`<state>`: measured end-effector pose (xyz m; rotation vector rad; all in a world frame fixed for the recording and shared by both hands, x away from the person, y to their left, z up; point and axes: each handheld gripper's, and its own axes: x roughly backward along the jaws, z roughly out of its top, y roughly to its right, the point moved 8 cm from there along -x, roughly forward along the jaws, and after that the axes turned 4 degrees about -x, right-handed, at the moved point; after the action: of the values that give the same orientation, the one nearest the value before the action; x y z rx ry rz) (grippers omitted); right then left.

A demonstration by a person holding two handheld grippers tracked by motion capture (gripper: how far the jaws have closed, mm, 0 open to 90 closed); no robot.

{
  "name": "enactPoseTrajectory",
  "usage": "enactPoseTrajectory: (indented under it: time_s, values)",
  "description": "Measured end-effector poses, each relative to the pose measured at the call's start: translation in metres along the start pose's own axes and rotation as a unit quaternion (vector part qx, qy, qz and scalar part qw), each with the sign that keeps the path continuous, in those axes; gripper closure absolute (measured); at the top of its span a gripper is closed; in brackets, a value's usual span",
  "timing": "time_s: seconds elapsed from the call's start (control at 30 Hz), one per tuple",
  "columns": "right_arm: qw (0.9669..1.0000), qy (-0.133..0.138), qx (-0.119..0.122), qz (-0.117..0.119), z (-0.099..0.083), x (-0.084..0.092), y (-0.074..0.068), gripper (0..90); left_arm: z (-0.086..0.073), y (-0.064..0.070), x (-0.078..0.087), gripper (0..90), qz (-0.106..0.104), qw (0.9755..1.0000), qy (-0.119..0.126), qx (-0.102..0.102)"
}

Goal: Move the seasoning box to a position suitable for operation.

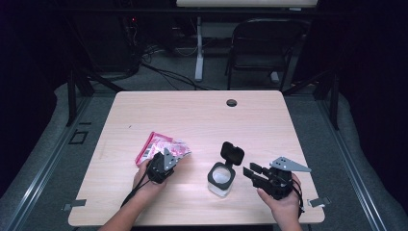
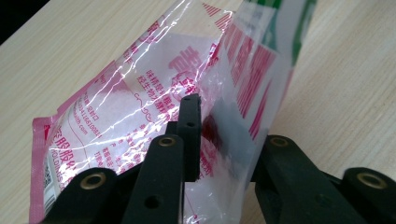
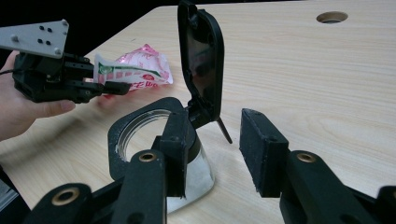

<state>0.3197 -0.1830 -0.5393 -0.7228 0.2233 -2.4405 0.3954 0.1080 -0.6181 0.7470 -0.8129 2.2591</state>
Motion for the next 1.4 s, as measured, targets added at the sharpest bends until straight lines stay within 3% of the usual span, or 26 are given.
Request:
enactPoseTrajectory:
  time_s: [0.13, 0.23, 0.27, 0.37, 0.4, 0.43, 0.47, 0.57, 0.67, 0.9, 0.97, 1.13, 1.2, 1.3, 1.4]
  values:
    - [1.0000, 0.000, -0.002, 0.000, 0.000, -0.001, 0.000, 62.6, -0.001, -0.005, 0.001, 82.7, -0.017, 0.9994, 0.009, 0.031]
    - [1.0000, -0.001, -0.002, -0.001, -0.001, 0.000, 0.001, 62.6, -0.001, -0.006, 0.001, 84.8, -0.022, 0.9990, 0.011, 0.038]
    - [1.0000, 0.000, -0.002, 0.000, 0.000, 0.000, 0.001, 62.6, -0.001, -0.008, 0.002, 85.4, -0.030, 0.9980, 0.017, 0.052]
    - [1.0000, 0.000, -0.003, -0.001, -0.001, 0.000, 0.001, 62.6, -0.002, -0.010, 0.002, 87.4, -0.038, 0.9969, 0.021, 0.065]
    - [1.0000, 0.000, -0.003, 0.000, -0.001, 0.000, 0.001, 62.6, -0.002, -0.013, 0.003, 88.0, -0.045, 0.9955, 0.025, 0.080]
    - [1.0000, 0.000, -0.002, 0.000, -0.001, 0.000, 0.001, 62.6, -0.002, -0.013, 0.003, 88.5, -0.045, 0.9955, 0.025, 0.080]
    - [1.0000, 0.001, -0.003, 0.000, -0.001, 0.000, 0.002, 62.6, -0.003, -0.015, 0.004, 89.1, -0.054, 0.9934, 0.032, 0.096]
    - [1.0000, 0.000, -0.003, -0.001, -0.001, 0.000, 0.002, 62.6, -0.003, -0.018, 0.004, 90.0, -0.058, 0.9919, 0.037, 0.107]
    - [1.0000, -0.003, -0.002, -0.001, -0.002, -0.001, 0.002, 62.6, -0.003, -0.022, 0.007, 90.0, -0.071, 0.9887, 0.047, 0.123]
    - [1.0000, -0.004, -0.003, -0.001, -0.003, 0.000, 0.002, 62.5, -0.001, -0.028, 0.012, 90.0, -0.082, 0.9860, 0.060, 0.132]
    - [1.0000, -0.003, -0.006, -0.001, -0.003, -0.001, 0.002, 62.5, 0.000, -0.033, 0.015, 90.0, -0.084, 0.9836, 0.071, 0.143]
    - [1.0000, -0.002, -0.008, 0.000, -0.003, 0.000, 0.003, 62.5, 0.000, -0.043, 0.022, 90.0, -0.074, 0.9824, 0.083, 0.151]
    - [1.0000, -0.004, -0.006, -0.003, -0.003, 0.000, 0.003, 62.6, 0.000, -0.049, 0.025, 90.0, -0.069, 0.9807, 0.091, 0.159]
    - [1.0000, -0.004, -0.007, -0.003, -0.003, 0.001, 0.003, 62.6, -0.001, -0.053, 0.028, 90.0, -0.065, 0.9804, 0.092, 0.162]
    - [1.0000, -0.004, -0.008, -0.003, -0.003, 0.001, 0.003, 62.5, 0.001, -0.059, 0.034, 90.0, -0.054, 0.9818, 0.097, 0.155]
